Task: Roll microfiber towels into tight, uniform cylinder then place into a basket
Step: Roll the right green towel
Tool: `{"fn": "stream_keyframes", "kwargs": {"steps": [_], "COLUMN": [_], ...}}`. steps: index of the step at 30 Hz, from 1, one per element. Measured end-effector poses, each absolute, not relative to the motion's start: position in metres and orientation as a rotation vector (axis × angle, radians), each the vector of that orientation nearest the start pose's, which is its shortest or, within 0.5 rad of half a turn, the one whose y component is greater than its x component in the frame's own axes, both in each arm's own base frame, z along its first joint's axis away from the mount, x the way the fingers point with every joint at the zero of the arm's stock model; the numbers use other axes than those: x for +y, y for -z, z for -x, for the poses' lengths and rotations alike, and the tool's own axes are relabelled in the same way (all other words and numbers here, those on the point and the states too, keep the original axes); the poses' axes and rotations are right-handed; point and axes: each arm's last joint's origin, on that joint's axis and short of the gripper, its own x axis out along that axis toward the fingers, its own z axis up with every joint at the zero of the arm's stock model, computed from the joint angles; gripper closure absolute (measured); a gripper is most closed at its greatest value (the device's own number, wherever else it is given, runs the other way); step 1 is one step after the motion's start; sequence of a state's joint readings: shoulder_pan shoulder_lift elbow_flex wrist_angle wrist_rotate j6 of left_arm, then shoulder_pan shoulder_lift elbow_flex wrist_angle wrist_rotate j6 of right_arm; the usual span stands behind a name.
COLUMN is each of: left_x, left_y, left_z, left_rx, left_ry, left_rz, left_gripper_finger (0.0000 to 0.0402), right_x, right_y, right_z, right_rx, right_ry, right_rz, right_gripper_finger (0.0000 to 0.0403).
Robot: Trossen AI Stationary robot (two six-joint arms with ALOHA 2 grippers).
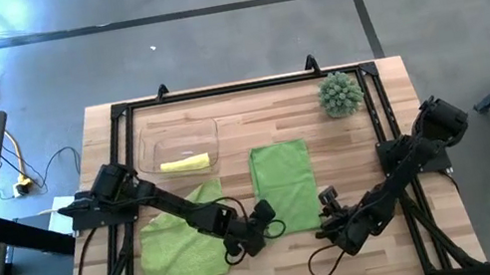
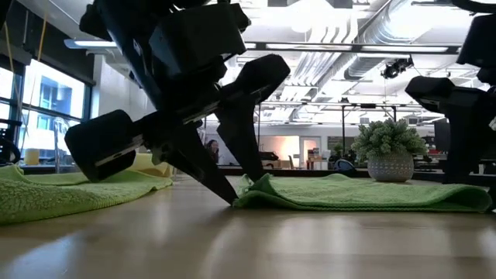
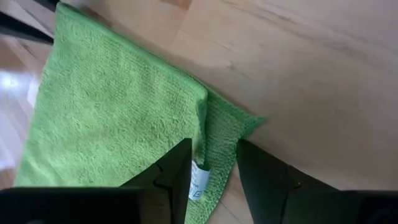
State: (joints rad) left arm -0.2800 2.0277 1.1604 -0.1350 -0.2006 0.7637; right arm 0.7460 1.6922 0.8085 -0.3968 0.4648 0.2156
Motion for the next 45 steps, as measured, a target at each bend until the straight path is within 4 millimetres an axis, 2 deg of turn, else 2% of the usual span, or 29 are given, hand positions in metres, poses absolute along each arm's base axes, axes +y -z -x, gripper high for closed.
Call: {"fn": "stream_keyframes", "kwargs": {"steps": [4, 9, 12, 14, 19, 26, 34, 37, 40, 45], "left_x": [-0.104, -0.105, -0.105, -0.106, -0.106, -0.103, -0.106, -0.105, -0.104, -0.103], "left_y": [-0.111, -0.11, -0.11, -0.11, -0.113, -0.119, -0.131, -0.125, -0.12, -0.11], "left_z": [-0.378, -0.379, -0.38, -0.38, -0.38, -0.38, -0.383, -0.378, -0.372, -0.363], "left_rx": [0.916, 0.919, 0.924, 0.925, 0.924, 0.932, 0.868, 0.851, 0.78, 0.712], "left_ry": [0.453, 0.414, 0.378, 0.349, 0.282, 0.271, 0.255, 0.233, 0.208, 0.173], "left_rz": [-0.842, -0.703, -0.619, -0.566, -0.491, -0.239, -0.141, -0.087, -0.011, 0.116], "left_gripper_finger": [0.0292, 0.0347, 0.0386, 0.0396, 0.0396, 0.04, 0.0401, 0.0401, 0.0401, 0.0401], "right_x": [0.183, 0.183, 0.183, 0.184, 0.185, 0.178, 0.146, 0.139, 0.132, 0.136], "right_y": [-0.12, -0.116, -0.116, -0.116, -0.12, -0.132, -0.123, -0.127, -0.124, -0.126], "right_z": [-0.217, -0.217, -0.217, -0.217, -0.215, -0.211, -0.189, -0.179, -0.173, -0.176], "right_rx": [1.059, 1.07, 1.073, 1.074, 1.087, 1.109, 0.909, 0.838, 0.847, 0.842], "right_ry": [-0.108, -0.064, -0.041, -0.032, -0.029, -0.086, -0.117, -0.152, -0.136, -0.198], "right_rz": [0.536, 0.469, 0.411, 0.377, 0.256, 0.143, -0.096, -0.136, -0.143, -0.073], "right_gripper_finger": [0.0277, 0.0283, 0.0308, 0.0334, 0.0396, 0.0399, 0.0402, 0.0403, 0.0402, 0.0384]}}
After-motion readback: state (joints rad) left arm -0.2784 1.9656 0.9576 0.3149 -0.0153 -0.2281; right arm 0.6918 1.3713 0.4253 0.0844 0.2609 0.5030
